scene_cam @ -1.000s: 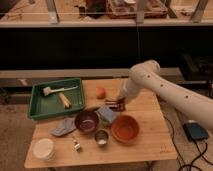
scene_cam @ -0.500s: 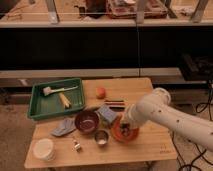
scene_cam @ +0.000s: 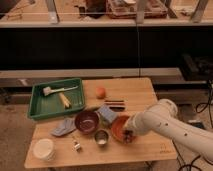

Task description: Place grapes in red bowl

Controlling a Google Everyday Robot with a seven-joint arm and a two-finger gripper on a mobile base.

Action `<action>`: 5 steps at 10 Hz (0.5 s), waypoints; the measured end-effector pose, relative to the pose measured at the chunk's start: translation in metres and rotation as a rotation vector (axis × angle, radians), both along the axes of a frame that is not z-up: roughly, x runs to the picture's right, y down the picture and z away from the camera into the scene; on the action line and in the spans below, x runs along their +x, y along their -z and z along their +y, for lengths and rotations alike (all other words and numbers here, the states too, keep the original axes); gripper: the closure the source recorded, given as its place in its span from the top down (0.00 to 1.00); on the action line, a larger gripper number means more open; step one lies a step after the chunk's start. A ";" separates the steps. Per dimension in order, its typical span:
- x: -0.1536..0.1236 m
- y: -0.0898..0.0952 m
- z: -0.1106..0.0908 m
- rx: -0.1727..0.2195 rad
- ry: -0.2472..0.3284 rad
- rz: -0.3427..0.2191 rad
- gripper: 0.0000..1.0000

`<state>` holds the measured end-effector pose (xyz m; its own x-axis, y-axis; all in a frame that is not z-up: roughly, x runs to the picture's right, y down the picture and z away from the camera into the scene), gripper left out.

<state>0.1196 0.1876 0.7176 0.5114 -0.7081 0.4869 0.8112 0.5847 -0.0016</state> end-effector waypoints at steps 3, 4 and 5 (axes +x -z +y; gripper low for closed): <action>0.000 -0.039 -0.032 0.003 -0.013 -0.010 0.80; -0.002 -0.054 -0.045 0.003 -0.018 -0.016 0.80; -0.003 -0.061 -0.053 0.003 -0.023 -0.019 0.80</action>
<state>0.1170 0.1345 0.7781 0.5180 -0.6976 0.4950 0.7974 0.6032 0.0155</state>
